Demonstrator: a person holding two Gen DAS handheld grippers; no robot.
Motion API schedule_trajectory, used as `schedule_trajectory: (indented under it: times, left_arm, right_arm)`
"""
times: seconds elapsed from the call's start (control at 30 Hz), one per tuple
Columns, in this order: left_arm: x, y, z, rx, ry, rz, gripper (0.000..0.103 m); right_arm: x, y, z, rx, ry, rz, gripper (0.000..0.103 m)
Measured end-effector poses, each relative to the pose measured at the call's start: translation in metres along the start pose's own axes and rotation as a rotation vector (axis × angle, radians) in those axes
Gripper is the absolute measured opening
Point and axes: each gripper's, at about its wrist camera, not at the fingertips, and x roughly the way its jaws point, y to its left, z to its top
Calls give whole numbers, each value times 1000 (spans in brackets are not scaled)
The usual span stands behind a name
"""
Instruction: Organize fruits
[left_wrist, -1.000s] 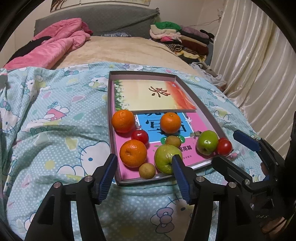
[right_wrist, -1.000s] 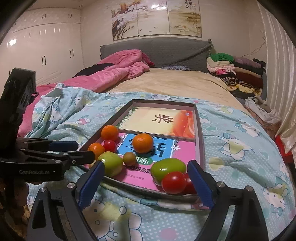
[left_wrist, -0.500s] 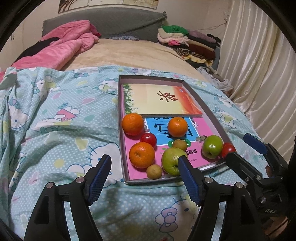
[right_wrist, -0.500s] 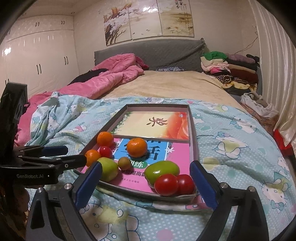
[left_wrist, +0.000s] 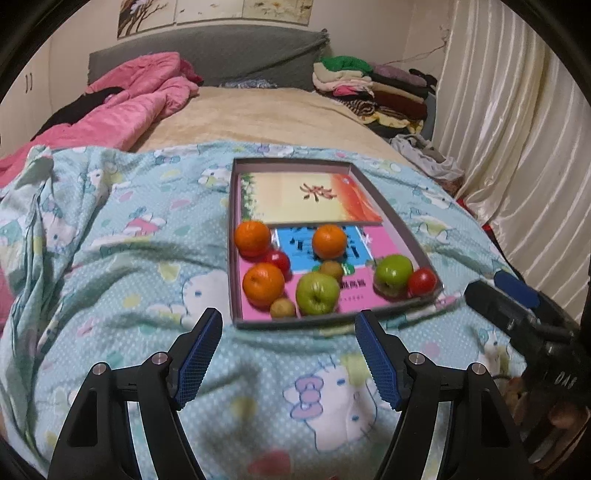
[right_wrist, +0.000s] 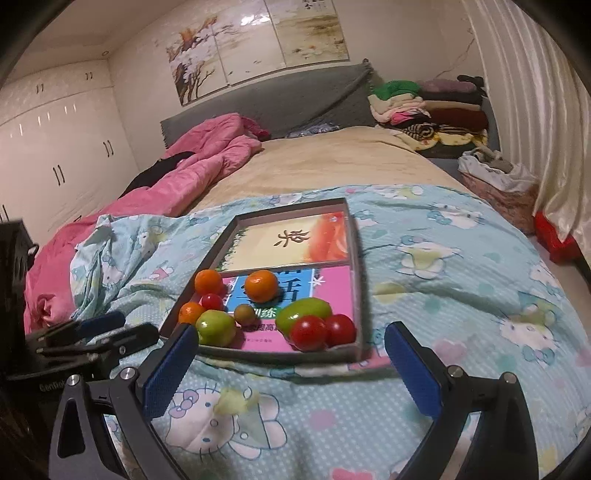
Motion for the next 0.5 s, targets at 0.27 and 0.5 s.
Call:
schedule_trajectory:
  times: [0.27, 0.5]
  left_arm:
    - [-10, -1, -24, -29, 54, 12, 76]
    - [-12, 0, -39, -54, 93, 23, 76]
  right_arm:
    - [-11, 5, -10, -33, 59, -57, 102]
    - [-18, 18, -28, -65, 87, -34, 102]
